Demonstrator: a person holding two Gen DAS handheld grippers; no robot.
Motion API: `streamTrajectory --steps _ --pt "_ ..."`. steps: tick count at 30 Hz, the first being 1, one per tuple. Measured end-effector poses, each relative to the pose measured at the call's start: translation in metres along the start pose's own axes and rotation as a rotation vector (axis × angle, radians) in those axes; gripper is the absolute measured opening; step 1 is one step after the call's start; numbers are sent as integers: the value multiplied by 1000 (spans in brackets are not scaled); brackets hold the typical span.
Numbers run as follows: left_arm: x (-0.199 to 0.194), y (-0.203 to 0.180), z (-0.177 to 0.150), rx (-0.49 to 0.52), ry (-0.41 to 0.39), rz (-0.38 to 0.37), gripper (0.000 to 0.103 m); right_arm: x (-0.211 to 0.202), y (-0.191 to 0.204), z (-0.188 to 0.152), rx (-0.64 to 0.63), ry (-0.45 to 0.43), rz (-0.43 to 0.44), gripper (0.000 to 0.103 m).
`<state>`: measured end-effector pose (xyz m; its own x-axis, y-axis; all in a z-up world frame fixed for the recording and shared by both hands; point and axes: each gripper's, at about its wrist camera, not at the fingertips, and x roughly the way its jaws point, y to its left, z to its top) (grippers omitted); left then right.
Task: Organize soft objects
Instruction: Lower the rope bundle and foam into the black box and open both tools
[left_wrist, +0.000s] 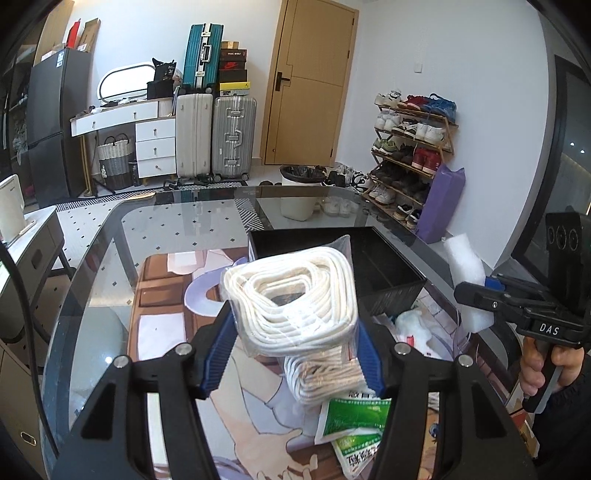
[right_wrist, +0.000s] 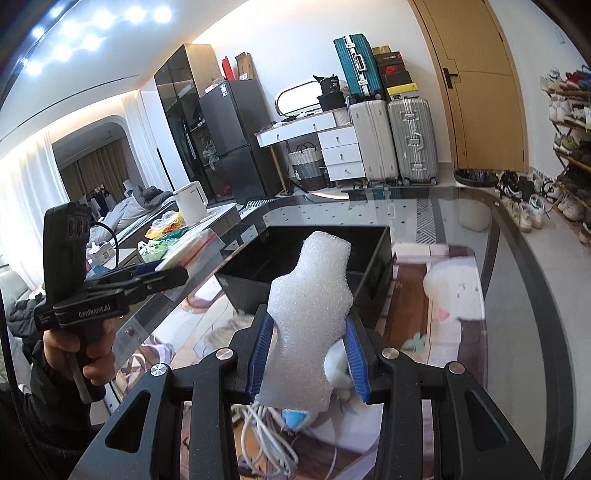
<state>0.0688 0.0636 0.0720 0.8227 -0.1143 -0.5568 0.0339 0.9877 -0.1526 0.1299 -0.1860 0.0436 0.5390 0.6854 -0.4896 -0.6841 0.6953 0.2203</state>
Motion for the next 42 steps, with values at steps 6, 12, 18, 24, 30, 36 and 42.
streamTrajectory --steps 6,12,18,24,30,36,42 --pt "11 -1 12 -4 -3 -5 59 8 7 20 -35 3 1 39" --pt "25 -6 25 10 0 -9 59 18 6 29 -39 6 4 39" --pt "41 -9 36 17 9 -8 59 29 0 42 -38 9 0 39" --pt "56 -11 41 25 25 -4 59 47 -3 49 -52 22 -25 39" --pt "74 -15 41 41 45 10 59 70 -5 53 -82 41 -51 39" --pt "87 -16 38 48 67 21 59 85 -8 54 -98 59 -83 39" --pt "99 -24 36 79 86 38 59 98 -13 52 -115 84 -108 39"
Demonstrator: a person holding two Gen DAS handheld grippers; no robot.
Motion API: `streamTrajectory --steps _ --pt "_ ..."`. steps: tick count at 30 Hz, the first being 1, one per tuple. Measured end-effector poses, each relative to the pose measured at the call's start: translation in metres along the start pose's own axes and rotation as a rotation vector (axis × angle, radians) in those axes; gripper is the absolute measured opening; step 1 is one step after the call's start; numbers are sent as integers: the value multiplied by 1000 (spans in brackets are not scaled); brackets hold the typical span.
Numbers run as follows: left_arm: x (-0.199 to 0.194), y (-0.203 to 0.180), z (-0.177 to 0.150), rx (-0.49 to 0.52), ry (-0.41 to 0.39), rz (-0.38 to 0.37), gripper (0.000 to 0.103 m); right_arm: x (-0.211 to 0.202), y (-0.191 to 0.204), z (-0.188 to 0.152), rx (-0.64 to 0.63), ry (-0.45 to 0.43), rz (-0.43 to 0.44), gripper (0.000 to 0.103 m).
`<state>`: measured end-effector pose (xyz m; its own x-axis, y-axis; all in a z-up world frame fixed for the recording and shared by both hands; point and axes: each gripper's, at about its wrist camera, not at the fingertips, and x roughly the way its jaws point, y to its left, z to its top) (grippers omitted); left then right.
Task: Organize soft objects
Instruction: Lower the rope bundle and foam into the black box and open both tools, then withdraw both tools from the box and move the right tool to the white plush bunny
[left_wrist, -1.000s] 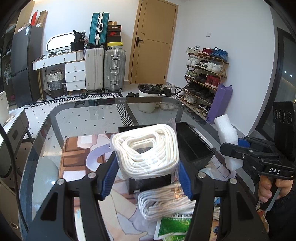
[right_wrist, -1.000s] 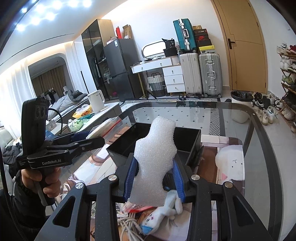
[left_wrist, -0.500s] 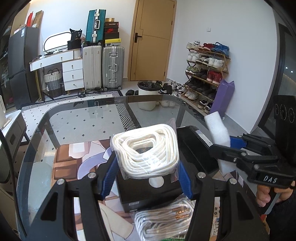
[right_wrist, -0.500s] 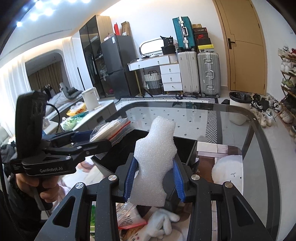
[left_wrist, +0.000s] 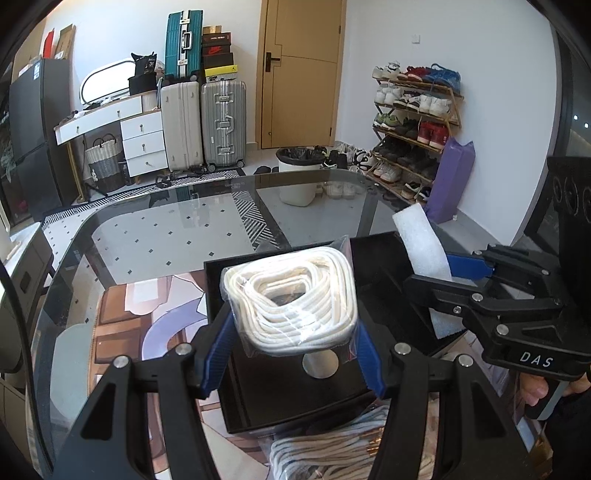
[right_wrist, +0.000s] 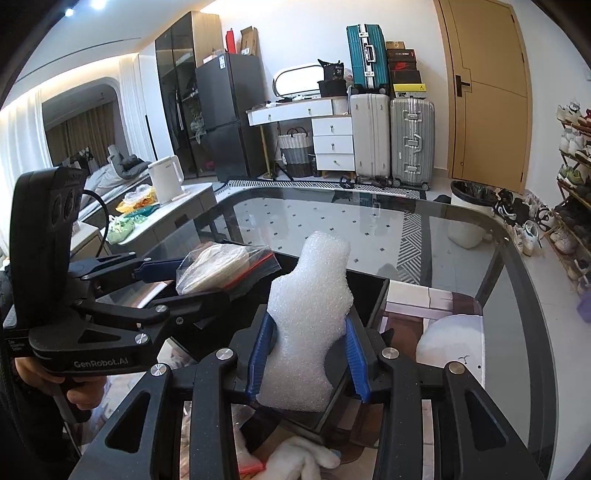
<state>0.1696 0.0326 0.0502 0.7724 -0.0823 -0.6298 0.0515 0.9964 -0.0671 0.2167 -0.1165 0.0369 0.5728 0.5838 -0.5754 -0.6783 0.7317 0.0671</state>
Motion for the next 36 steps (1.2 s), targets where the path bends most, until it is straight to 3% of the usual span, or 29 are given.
streamTrajectory --steps 6,9,11,12,15,17,18,26,36 --pt "7 -10 -4 51 12 28 61 7 3 -5 -33 8 -14 39" --pt "8 -11 -3 46 30 -1 64 6 1 -6 -22 -1 -2 43" --pt "6 -10 -3 30 32 -29 74 2 2 -7 -21 -12 2 52" --pt "4 -11 -3 29 27 -29 75 -2 3 -7 -24 -17 -2 60" --pt "-4 -11 -4 35 6 1 90 -14 2 -9 -21 -47 -21 87" --pt "-11 -12 -5 29 -11 -1 103 -24 -2 -10 -3 -66 -32 95" --pt "-16 -12 -6 28 -23 7 103 -30 -5 -11 8 -75 -40 102" --pt "-49 0 -8 -6 -77 9 103 -64 -11 -23 59 -96 -32 102" --pt "-74 9 -25 -42 -90 18 103 -88 -1 -43 77 -97 -22 102"
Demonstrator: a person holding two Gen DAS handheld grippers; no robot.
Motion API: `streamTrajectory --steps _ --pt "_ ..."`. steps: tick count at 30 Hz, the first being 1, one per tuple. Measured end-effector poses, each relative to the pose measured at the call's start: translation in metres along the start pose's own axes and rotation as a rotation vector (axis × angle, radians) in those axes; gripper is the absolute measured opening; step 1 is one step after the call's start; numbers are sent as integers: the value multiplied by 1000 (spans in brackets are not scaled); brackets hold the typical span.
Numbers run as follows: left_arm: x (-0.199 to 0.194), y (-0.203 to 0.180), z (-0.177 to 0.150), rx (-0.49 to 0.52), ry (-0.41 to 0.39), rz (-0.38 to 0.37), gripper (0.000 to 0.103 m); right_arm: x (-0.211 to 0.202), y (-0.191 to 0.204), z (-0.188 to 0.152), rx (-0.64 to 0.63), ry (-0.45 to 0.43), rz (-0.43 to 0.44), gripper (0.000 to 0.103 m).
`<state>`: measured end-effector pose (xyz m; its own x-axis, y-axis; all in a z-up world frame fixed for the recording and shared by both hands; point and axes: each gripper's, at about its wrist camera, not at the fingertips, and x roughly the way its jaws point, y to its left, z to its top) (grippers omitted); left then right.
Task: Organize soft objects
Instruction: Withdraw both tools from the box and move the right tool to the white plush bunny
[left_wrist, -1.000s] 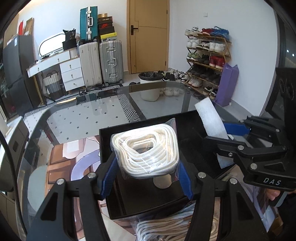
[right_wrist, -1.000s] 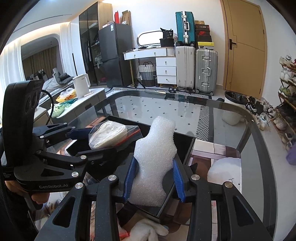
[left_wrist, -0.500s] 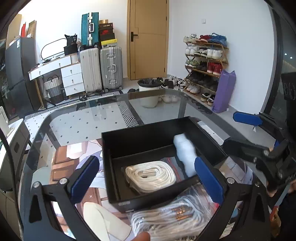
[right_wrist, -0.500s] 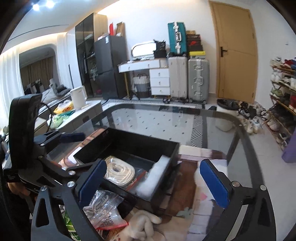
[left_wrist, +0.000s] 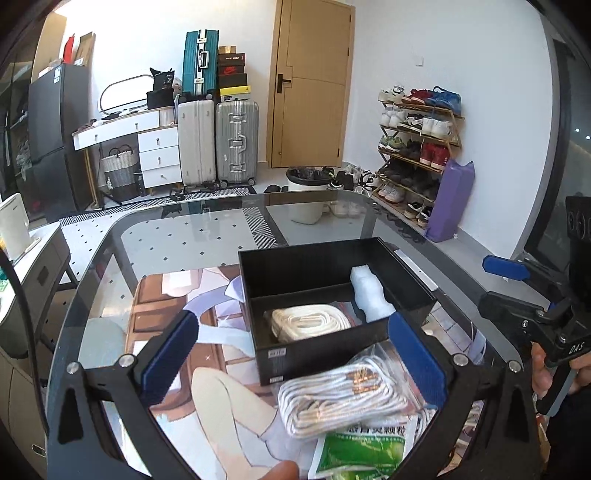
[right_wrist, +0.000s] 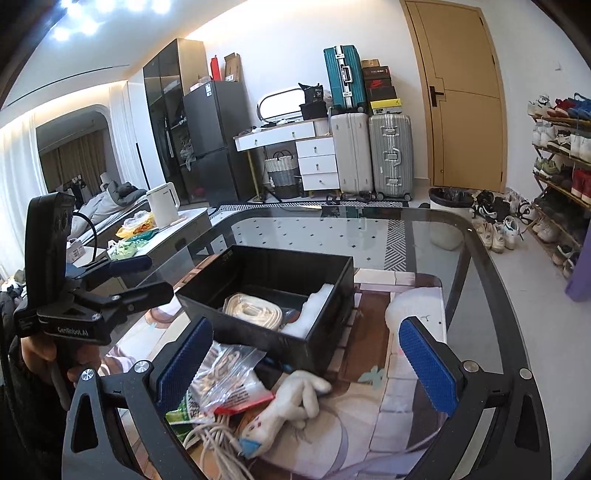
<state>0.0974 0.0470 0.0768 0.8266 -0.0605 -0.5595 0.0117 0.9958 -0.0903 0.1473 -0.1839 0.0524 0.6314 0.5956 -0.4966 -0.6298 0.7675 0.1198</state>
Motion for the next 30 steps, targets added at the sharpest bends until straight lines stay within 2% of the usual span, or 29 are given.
streamTrajectory --steps 13,21,30 --pt "-13 -1 -29 8 30 7 103 -10 11 -23 -11 55 -15 102" --pt "-25 -8 -39 42 35 2 103 -14 21 -30 -35 85 10 102" --pt "-28 -8 -53 38 65 -1 103 -5 31 -41 -64 147 9 102"
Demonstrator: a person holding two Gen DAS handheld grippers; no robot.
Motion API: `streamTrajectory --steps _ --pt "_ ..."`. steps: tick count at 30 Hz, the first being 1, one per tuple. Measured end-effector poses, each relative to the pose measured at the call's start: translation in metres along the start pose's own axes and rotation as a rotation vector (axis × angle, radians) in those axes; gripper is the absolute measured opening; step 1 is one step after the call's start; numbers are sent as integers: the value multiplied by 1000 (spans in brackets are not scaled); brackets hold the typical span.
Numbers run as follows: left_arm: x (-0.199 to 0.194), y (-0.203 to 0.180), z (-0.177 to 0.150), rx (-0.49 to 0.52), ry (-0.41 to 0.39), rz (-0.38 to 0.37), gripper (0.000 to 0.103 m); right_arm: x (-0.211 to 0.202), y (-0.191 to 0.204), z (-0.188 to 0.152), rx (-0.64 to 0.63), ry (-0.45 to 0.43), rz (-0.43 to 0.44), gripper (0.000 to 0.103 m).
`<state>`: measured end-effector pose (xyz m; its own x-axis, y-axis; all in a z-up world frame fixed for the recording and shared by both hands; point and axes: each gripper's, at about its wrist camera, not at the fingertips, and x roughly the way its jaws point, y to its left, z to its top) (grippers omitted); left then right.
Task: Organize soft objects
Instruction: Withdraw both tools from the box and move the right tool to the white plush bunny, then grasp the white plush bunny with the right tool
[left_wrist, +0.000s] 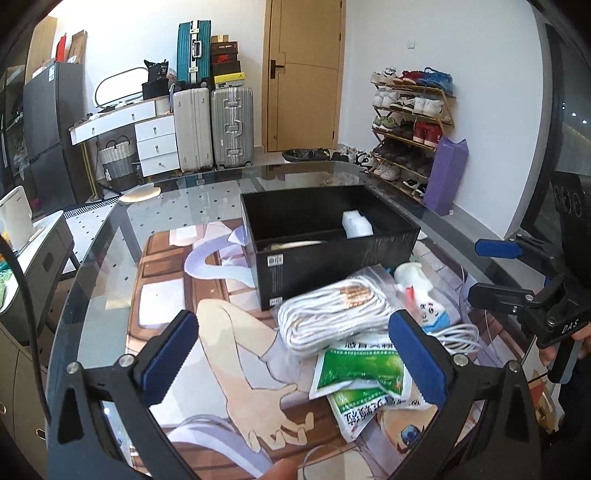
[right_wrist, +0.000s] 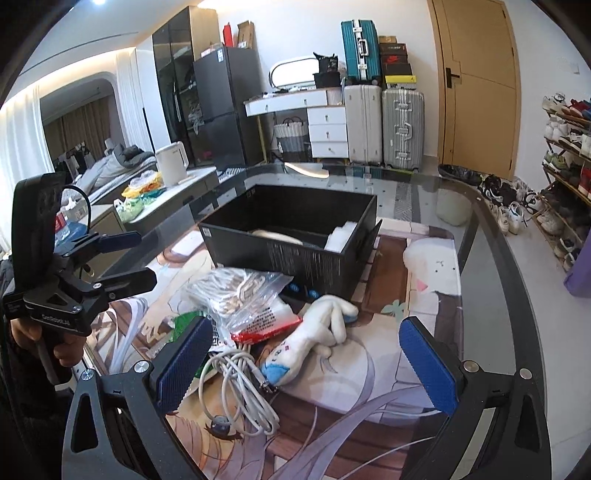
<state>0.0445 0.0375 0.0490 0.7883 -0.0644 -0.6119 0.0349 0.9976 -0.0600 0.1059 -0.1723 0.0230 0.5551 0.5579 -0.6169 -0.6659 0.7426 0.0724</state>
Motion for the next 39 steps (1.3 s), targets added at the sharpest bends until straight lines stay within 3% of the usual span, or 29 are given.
streamTrajectory --steps 11,25,39 --pt "15 -4 -10 13 60 -27 103 23 -3 -8 25 66 2 102" --pt "26 -6 -17 9 93 -39 103 59 -22 -8 90 158 -140 102" --pt "27 -2 -17 0 95 -33 103 85 -29 6 89 232 -135 102"
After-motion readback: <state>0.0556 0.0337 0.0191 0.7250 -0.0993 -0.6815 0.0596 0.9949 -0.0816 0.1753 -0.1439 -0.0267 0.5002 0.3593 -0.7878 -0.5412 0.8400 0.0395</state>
